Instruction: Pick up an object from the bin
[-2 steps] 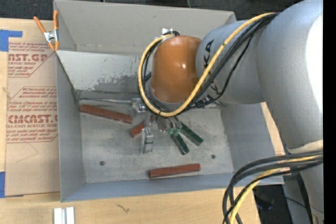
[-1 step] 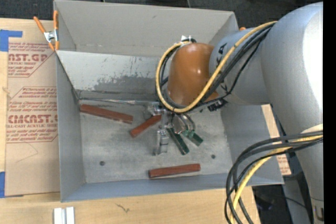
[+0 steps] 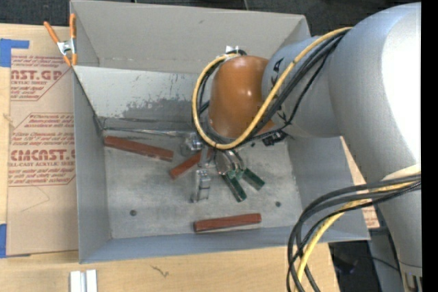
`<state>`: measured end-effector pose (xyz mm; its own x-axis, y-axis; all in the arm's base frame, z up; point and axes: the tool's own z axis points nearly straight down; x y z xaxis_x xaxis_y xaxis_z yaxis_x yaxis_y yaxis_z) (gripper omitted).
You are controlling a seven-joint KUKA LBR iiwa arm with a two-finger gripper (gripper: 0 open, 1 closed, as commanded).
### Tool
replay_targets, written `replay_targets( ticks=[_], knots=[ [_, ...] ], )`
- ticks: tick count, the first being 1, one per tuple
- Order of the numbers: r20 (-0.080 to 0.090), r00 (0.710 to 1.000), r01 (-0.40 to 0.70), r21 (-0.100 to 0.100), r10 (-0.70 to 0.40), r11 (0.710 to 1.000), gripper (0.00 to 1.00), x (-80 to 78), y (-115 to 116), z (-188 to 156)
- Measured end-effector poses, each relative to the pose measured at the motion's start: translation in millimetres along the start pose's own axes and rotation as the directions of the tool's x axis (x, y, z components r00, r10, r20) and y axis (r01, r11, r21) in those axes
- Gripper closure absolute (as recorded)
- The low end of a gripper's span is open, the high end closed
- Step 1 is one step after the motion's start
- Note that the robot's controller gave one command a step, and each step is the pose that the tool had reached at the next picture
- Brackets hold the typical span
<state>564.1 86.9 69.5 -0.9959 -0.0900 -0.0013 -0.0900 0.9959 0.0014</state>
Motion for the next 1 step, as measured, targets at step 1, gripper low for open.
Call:
replay_targets(
  ticks=[1],
  knots=[
    [0.000, 1.000, 0.014, 0.000, -0.014, 1.000, 0.00, 0.8, -9.2, 0.4]
  ],
)
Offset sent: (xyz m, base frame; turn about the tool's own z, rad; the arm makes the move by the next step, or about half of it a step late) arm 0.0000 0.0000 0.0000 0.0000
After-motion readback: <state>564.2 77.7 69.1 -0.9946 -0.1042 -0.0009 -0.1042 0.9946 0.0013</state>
